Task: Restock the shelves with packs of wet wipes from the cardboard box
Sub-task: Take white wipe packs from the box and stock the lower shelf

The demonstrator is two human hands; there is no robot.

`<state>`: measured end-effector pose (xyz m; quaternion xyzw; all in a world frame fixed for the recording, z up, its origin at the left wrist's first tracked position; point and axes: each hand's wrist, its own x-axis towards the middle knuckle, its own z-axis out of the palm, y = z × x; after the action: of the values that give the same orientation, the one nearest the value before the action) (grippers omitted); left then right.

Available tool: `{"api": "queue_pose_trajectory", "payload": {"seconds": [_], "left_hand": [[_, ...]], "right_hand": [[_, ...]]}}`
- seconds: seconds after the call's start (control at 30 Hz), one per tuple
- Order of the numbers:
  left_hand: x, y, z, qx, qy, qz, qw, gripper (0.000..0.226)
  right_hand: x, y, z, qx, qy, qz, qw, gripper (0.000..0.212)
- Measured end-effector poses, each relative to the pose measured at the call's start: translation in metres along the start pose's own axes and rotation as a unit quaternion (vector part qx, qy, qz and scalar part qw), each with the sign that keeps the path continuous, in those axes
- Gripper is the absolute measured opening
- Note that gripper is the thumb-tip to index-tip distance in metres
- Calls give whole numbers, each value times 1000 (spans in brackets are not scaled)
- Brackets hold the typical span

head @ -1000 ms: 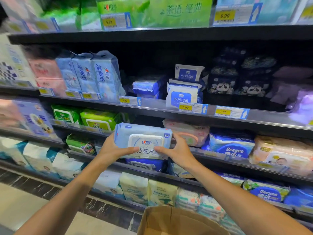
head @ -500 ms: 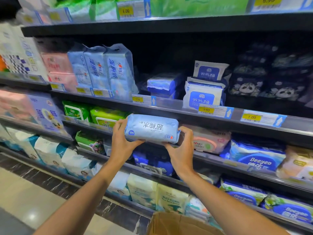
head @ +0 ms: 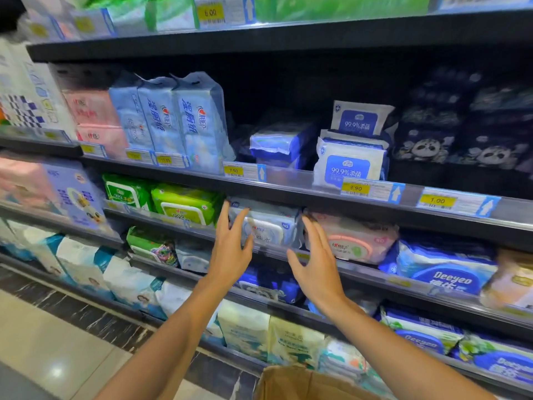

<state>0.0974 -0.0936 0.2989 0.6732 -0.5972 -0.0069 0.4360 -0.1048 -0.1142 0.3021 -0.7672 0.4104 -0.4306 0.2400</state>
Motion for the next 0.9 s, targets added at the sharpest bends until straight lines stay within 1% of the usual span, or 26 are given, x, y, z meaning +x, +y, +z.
{"api": "queue_pose_trajectory", "payload": {"seconds": [0.03,0.1,0.17,0.23,0.33,0.43,0.6,0.7,0.9], "left_hand": [[-9,-2,1,21,7,34,999,54],[-26,-5,5,70,9,106,992,50],[-36,-4,11,125,-12,163,979,45],[-40,-6,19,170,-25,187,967,44],[-36,-7,25,204,-29,177,962,49],[-35,-7,25,220,-50,161,961,52],[-23,-3,24,238,-83,161,954,54],[-14,4,28,256,-101,147,950,56],[-3,7,36,266,-117,131,948,61]], "right_hand": [[-7,7,-8,-18,-13,-12,1000,68],[-20,23,-23,-97,-29,-43,994,61],[-28,41,-35,-213,-35,-82,973,58],[-35,54,-43,-297,-43,-94,949,58],[-40,62,-50,-361,-62,-83,927,64],[-42,62,-51,-398,-80,-84,910,69],[-37,61,-50,-410,-80,-80,905,71],[-29,61,-52,-417,-78,-73,903,71],[-19,62,-57,-427,-69,-62,900,70]]}}
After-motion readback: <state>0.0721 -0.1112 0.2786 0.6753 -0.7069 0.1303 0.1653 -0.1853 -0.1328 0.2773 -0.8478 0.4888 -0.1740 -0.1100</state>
